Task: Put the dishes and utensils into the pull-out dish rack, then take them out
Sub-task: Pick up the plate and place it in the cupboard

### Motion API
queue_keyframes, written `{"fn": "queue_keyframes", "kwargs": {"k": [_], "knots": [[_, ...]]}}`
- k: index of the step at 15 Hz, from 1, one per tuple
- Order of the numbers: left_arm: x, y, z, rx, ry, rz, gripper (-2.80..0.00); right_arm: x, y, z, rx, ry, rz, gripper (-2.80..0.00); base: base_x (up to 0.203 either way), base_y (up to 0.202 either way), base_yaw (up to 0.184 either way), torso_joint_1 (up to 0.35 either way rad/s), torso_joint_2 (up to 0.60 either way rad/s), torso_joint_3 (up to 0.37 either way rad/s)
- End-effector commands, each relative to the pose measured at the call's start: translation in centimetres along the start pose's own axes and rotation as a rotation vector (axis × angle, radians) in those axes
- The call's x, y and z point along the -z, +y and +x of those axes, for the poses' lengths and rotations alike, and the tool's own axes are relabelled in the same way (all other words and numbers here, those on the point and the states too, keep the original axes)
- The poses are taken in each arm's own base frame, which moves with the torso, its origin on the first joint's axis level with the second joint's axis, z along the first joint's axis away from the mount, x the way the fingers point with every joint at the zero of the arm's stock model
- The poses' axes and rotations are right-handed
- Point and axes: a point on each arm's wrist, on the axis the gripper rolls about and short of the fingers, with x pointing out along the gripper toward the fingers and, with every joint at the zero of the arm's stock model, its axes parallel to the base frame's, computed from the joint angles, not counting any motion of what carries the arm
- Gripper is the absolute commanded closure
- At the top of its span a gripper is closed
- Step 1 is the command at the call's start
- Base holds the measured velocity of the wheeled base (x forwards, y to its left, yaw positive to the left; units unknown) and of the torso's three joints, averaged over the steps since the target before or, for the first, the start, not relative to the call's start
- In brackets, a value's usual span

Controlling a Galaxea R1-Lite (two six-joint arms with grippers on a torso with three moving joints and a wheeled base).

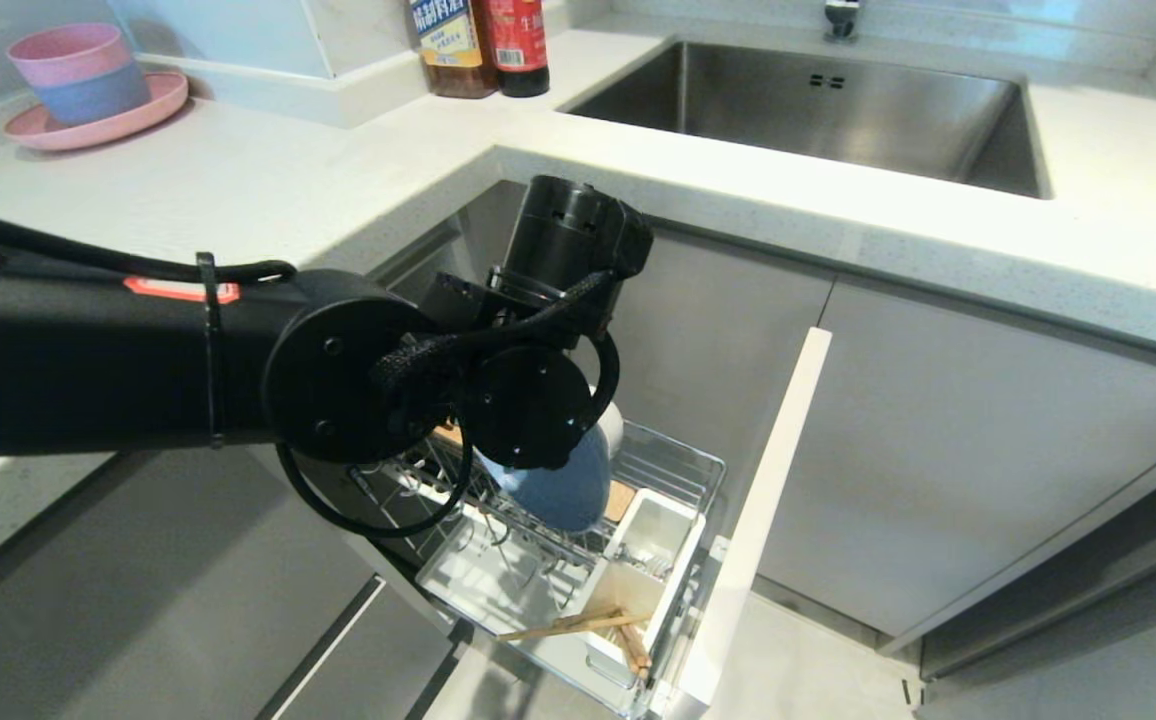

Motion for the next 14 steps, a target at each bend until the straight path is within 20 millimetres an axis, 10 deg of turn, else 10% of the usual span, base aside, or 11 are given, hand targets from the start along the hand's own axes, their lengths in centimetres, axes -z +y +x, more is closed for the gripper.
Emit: {"fn": "queue_keyframes", "kwargs": {"k": [1, 14], "knots": [[0.4, 0.3, 0.4, -0.009, -0.011, 0.003, 0.00, 0.0, 0.0, 0.0, 0.000, 0.002, 0.000, 0.00, 0.000, 0.000, 0.000, 0.000, 0.00, 0.000], [1.8, 2.1, 2.3, -0.043, -0.032, 0.038, 0.00, 0.0, 0.0, 0.0, 0.000, 0.002, 0.000, 0.00, 0.000, 0.000, 0.000, 0.000, 0.00, 0.000]]}}
